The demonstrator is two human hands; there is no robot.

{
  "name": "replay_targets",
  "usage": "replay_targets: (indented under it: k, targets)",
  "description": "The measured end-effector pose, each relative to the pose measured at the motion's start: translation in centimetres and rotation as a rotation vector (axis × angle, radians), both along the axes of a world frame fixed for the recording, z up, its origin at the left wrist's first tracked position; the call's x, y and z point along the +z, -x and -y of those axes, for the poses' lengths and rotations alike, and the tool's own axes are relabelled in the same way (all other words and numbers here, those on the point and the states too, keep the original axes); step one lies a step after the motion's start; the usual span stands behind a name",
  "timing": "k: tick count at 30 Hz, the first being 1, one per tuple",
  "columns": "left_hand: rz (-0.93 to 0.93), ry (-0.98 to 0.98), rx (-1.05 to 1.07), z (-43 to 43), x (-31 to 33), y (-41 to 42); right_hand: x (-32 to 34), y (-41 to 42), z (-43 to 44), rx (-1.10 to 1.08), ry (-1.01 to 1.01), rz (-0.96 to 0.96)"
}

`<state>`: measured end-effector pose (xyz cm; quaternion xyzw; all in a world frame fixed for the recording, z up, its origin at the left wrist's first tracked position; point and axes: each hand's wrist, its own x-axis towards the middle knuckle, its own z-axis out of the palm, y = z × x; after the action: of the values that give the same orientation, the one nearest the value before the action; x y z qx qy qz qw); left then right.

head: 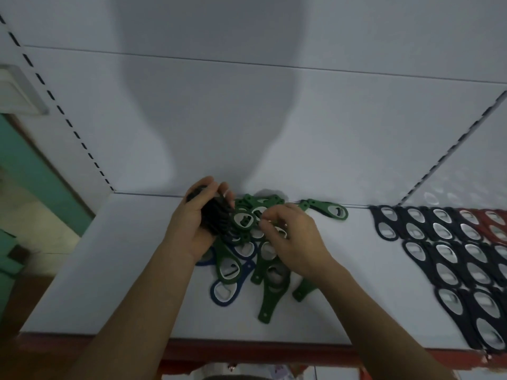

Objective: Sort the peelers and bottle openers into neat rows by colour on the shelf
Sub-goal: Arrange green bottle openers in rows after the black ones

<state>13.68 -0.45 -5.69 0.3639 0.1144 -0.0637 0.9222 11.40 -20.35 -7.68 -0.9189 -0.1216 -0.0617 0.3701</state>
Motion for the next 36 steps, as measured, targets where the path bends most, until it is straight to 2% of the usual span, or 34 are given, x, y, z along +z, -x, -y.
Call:
replay_targets:
  k: [2, 4, 7, 17, 20, 24, 25, 29, 30, 36]
  targets:
    - [0.028, -0.061, -0.054, 1.1, -0.1, 0.3, 1.2, 0.3, -0.9, 0.048, -0.428, -0.150]
    - [0.054, -0.148, -0.135, 2.8, 0.0, 0.5, 1.6, 0.4, -1.3, -0.008, -0.559, -0.142]
    - [0.084, -0.204, -0.193, 5.2, 0.5, 0.3, 1.7, 0.7, -0.3, -0.181, -0.565, -0.044]
    - [0.030, -0.315, -0.521, 14.4, 1.2, -1.2, 1.2, 4.1, 9.1, -0.536, -0.582, 0.028]
    - [0.040, -0.339, -0.661, 18.0, 0.9, -0.9, 0.6, 6.3, 11.0, -0.711, -0.490, 0.111]
    - [0.014, -0.331, -0.781, 22.1, -0.2, -0.5, -0.4, 9.1, 13.4, -0.869, -0.191, 0.286]
    - [-0.002, -0.318, -0.801, 22.8, -0.5, -0.4, -0.5, 9.8, 14.0, -0.919, -0.227, 0.288]
    - [-0.040, -0.305, -0.816, 24.6, -1.4, -1.2, 0.9, 11.3, 16.3, -1.062, -0.752, 0.223]
    - [-0.031, -0.295, -0.815, 24.7, -1.5, -1.6, 1.3, 11.3, 17.1, -1.063, -0.793, 0.203]
    - [0.089, -0.269, -0.863, 24.6, -2.3, -3.8, 1.3, 8.8, 20.5, -0.925, -0.383, -0.067]
